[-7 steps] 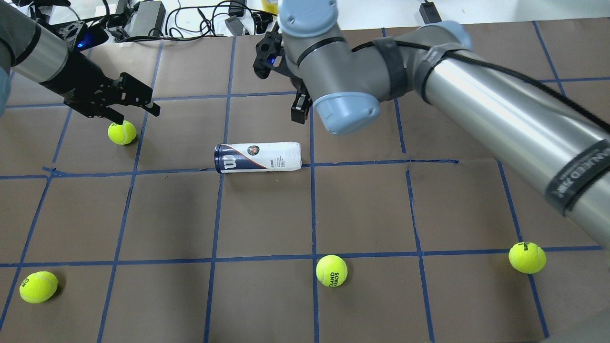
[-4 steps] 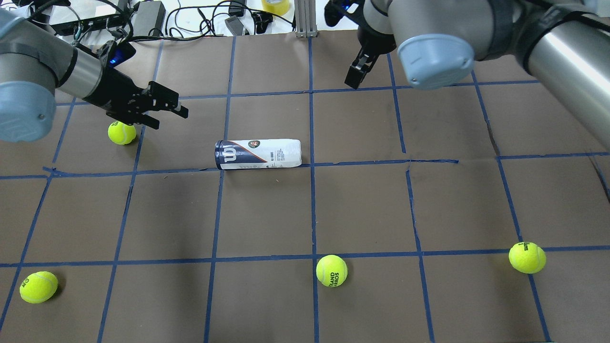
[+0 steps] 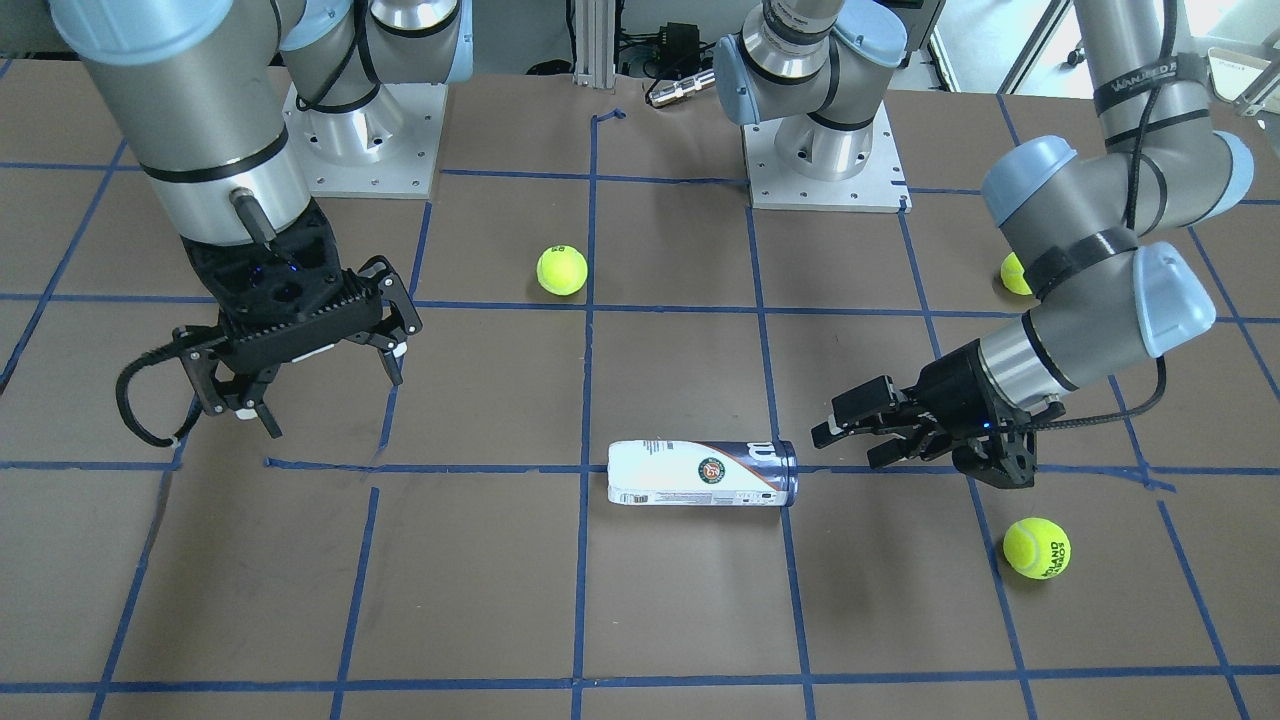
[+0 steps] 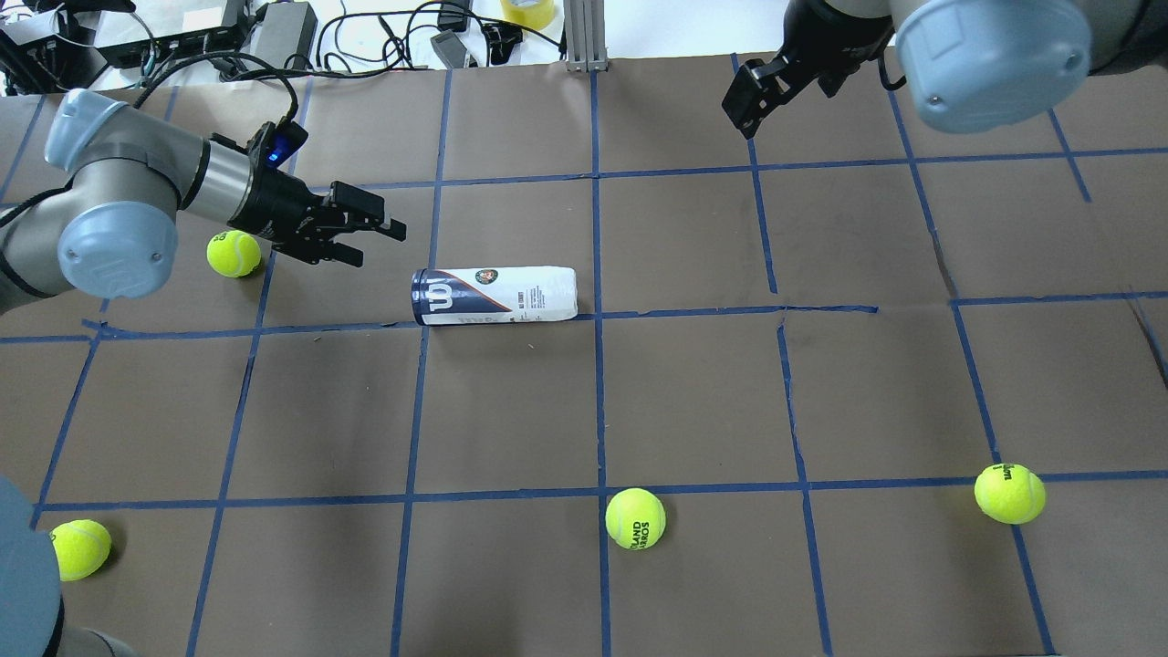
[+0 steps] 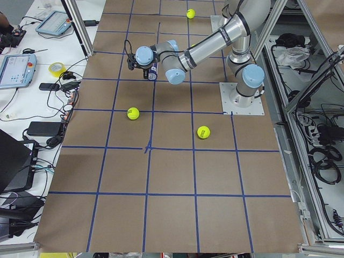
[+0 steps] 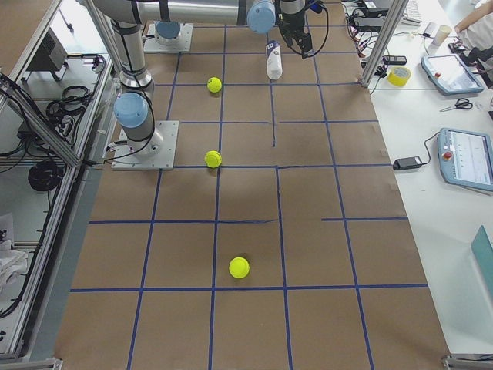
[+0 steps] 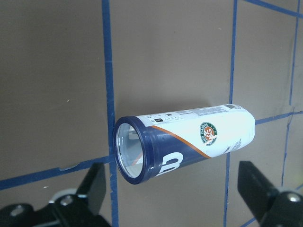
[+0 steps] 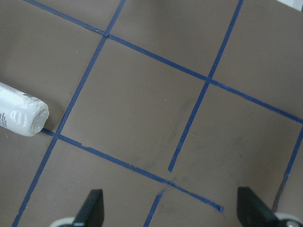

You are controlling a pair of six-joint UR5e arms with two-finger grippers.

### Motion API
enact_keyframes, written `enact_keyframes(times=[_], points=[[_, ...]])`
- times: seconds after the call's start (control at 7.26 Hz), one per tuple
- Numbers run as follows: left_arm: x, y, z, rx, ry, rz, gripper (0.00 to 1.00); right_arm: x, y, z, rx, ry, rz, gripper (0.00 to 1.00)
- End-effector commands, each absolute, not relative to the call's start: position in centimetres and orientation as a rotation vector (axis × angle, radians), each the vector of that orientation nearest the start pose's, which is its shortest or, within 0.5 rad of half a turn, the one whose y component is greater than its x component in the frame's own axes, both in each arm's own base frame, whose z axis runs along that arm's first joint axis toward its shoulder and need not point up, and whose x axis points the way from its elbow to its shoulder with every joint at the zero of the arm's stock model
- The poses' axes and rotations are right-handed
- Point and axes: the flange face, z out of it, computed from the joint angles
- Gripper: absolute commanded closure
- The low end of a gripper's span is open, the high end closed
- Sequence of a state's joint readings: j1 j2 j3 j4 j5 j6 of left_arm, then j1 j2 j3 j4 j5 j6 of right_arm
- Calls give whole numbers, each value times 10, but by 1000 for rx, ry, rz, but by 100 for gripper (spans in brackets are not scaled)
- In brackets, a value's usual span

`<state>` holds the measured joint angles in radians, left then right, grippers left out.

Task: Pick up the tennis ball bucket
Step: 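Open and raise the right gripper while the left gripper reaches toward the can's open end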

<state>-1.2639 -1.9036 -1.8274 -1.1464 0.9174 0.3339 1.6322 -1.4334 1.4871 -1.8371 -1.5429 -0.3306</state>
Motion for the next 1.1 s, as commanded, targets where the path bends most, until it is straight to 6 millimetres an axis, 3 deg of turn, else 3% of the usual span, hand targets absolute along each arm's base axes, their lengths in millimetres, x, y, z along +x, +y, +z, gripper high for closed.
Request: enact_keyframes(times=[0.0, 0.28, 0.55, 0.96], points=[[-26, -587, 218, 52, -2427, 8, 0, 160, -540, 500, -388, 3100, -254, 0], [-34, -583, 202, 71, -2380, -25, 0, 139, -526, 502, -41, 3122, -123, 0], [-43, -581, 193, 90, -2300, -31, 0, 139, -505, 510, 142, 3124, -21, 0], [-54, -574, 181, 89, -2281, -66, 0, 139, -502, 512, 155, 3121, -30, 0]])
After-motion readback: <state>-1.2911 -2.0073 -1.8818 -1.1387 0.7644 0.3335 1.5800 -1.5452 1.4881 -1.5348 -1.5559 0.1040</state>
